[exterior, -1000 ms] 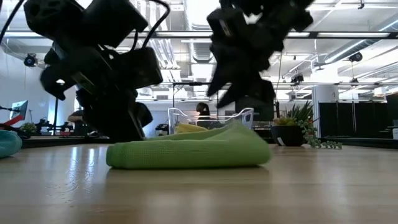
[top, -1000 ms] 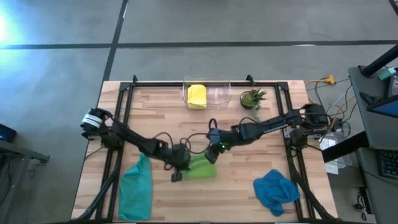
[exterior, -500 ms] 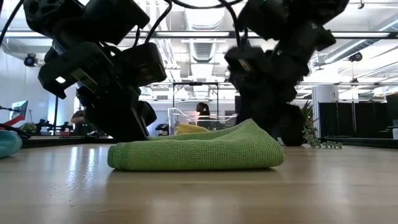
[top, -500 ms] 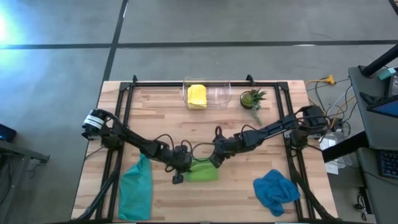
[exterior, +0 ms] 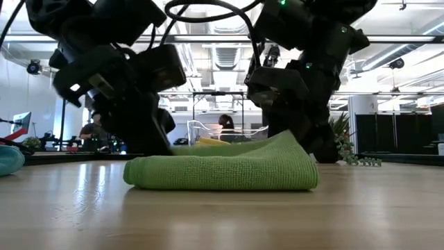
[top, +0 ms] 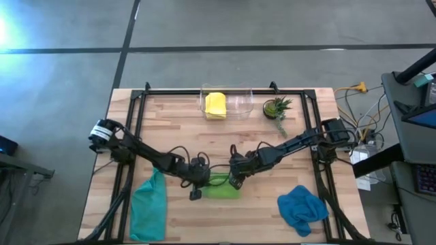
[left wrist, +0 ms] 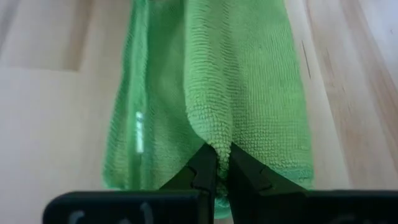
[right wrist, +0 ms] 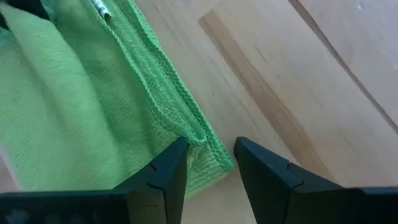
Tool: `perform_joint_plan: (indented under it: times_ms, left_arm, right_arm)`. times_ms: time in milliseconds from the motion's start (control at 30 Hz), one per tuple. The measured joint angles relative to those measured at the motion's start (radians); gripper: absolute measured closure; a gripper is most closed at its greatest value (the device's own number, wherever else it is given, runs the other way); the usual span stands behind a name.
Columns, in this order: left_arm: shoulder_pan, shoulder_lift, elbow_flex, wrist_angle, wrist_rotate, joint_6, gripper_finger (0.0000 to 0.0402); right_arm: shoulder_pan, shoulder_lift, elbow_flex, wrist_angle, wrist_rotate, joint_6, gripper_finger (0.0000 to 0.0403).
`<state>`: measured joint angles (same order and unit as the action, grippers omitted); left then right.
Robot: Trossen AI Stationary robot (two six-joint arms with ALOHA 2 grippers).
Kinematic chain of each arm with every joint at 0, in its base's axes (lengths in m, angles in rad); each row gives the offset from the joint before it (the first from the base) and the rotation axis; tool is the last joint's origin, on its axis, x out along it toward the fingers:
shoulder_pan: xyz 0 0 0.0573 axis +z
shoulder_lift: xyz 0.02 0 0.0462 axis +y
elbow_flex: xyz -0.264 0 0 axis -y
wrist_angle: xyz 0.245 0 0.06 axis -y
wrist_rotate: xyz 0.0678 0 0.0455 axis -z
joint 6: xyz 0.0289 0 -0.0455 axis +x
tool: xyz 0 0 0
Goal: Fold microfiber towels
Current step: Fold the green microfiber towel
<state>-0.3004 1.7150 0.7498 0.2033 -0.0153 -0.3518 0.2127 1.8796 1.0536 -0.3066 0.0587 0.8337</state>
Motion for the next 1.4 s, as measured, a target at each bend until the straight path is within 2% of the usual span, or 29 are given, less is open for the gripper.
perform_joint_plan:
  times_ms: [333, 600, 1067, 1200, 1400]
  left_arm:
    - [0.001, -0.1, -0.008, -0.042, -0.124, 0.07, 0.0397]
    - [0.033, -0.097, -0.029, -0.125, -0.175, 0.008, 0.0399]
    - [0.084, -0.096, -0.024, -0.106, -0.236, -0.009, 0.0399]
    - [0.095, -0.096, -0.024, -0.107, -0.257, -0.005, 0.037]
    - [0.11, -0.113, -0.024, -0.107, -0.285, -0.007, 0.0284]
  right_arm:
    - [-0.002, 0.001, -0.001, -0.004, 0.017, 0.0, 0.0266]
    - [-0.003, 0.001, -0.001, -0.003, 0.02, -0.003, 0.0266]
    - [-0.003, 0.002, -0.002, 0.0, 0.02, 0.003, 0.0266]
    - [-0.003, 0.002, -0.002, 0.001, 0.02, 0.021, 0.0266]
    - [-0.003, 0.002, -0.002, 0.001, 0.02, 0.031, 0.0266]
